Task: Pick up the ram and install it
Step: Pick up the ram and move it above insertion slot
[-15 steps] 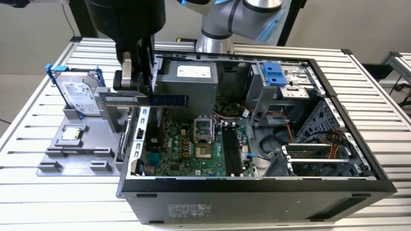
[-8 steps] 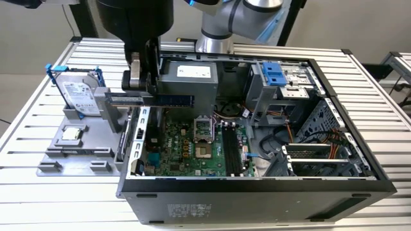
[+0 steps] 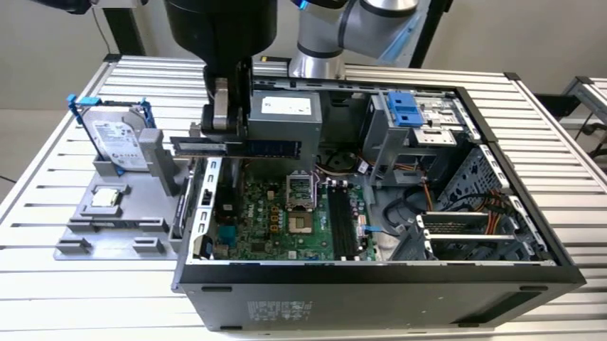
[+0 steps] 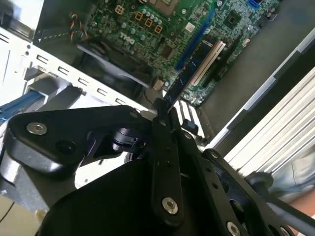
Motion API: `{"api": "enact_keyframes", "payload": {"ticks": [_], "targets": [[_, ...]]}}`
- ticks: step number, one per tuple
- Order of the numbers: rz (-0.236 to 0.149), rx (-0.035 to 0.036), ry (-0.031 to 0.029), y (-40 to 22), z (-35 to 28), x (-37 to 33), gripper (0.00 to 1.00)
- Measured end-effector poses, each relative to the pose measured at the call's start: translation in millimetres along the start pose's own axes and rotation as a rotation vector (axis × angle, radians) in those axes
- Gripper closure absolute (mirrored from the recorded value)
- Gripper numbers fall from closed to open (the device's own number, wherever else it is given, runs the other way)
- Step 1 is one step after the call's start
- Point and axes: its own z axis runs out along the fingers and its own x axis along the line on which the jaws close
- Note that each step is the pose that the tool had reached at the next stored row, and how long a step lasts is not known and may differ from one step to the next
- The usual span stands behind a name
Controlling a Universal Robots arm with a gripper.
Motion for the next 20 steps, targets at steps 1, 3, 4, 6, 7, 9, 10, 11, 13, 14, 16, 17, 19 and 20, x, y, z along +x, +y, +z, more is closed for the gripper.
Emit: {"api": "enact_keyframes", "payload": {"ticks": [1,3,4,6,7,9,10,11,13,14,16,17,19,20], "targets": [[0.0,0.0,0.0,-1.7,0.0,0.0,1.0],[0.0,0.0,0.0,-4.9,-0.1,-0.1,1.0],[0.0,-0.0001,0.0001,-6.3,-0.1,-0.1,1.0],[0.0,0.0,0.0,-9.5,-0.1,-0.2,1.0],[0.0,-0.0001,0.0002,-11.0,-0.1,-0.2,1.0],[0.0,0.0,0.0001,-14.2,-0.1,-0.3,1.0],[0.0,0.0,0.0001,-15.6,-0.2,-0.4,1.0],[0.0,0.0,0.0001,-17.2,-0.2,-0.4,1.0],[0.0,0.0,0.0001,-20.0,-0.2,-0.4,1.0],[0.0,-0.0001,0.0001,-21.3,-0.2,-0.5,1.0],[0.0,0.0,0.0,-23.9,-0.2,-0.5,1.0],[0.0,0.0,0.0,-25.2,-0.2,-0.6,1.0],[0.0,0.0,0.0001,-27.8,-0.2,-0.6,1.0],[0.0,-0.0001,0.0001,-29.0,-0.3,-0.6,1.0]]}}
